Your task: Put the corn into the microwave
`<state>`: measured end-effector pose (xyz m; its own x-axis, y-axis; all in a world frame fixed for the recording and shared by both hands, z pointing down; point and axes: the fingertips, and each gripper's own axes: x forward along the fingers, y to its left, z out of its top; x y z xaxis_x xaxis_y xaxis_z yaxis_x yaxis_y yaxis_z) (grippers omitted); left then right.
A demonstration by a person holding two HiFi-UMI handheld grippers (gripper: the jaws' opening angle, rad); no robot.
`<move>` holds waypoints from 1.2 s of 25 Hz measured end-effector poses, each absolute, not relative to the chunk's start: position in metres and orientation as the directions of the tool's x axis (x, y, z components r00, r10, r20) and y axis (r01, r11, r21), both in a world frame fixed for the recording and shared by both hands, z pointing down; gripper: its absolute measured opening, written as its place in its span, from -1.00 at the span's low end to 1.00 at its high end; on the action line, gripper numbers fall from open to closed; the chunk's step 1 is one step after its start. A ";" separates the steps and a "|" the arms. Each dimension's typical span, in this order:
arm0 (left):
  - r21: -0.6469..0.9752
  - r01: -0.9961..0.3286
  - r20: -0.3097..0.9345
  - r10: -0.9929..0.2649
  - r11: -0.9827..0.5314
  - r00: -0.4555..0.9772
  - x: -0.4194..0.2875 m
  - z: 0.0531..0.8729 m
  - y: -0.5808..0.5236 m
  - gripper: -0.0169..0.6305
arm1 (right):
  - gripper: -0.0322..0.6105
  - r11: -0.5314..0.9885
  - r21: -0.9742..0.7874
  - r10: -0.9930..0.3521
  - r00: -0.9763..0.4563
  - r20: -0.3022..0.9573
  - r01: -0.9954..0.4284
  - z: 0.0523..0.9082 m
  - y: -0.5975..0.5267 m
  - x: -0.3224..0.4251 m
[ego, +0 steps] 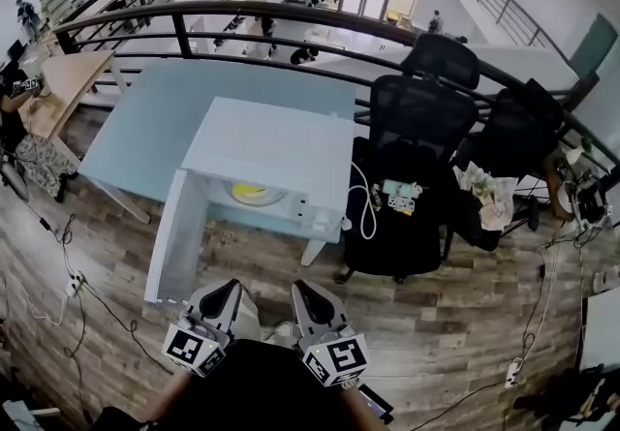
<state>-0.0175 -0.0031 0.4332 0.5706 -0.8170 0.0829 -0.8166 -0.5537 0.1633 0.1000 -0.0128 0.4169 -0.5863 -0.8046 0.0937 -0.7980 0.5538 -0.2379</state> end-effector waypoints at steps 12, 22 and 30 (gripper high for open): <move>0.168 -0.803 0.060 -0.807 -0.572 0.587 -0.008 0.434 0.006 -0.94 | -0.87 0.549 -0.251 -0.813 -0.579 0.062 -0.797 0.411 0.002 0.101; 0.192 -0.815 0.070 -0.820 -0.547 0.568 -0.011 0.439 0.008 -0.94 | -0.88 0.568 -0.259 -0.793 -0.604 0.083 -0.781 0.419 0.004 0.092; 0.186 -0.824 0.078 -0.828 -0.535 0.555 -0.017 0.438 0.009 -0.94 | -0.88 0.578 -0.259 -0.785 -0.614 0.083 -0.774 0.417 0.005 0.087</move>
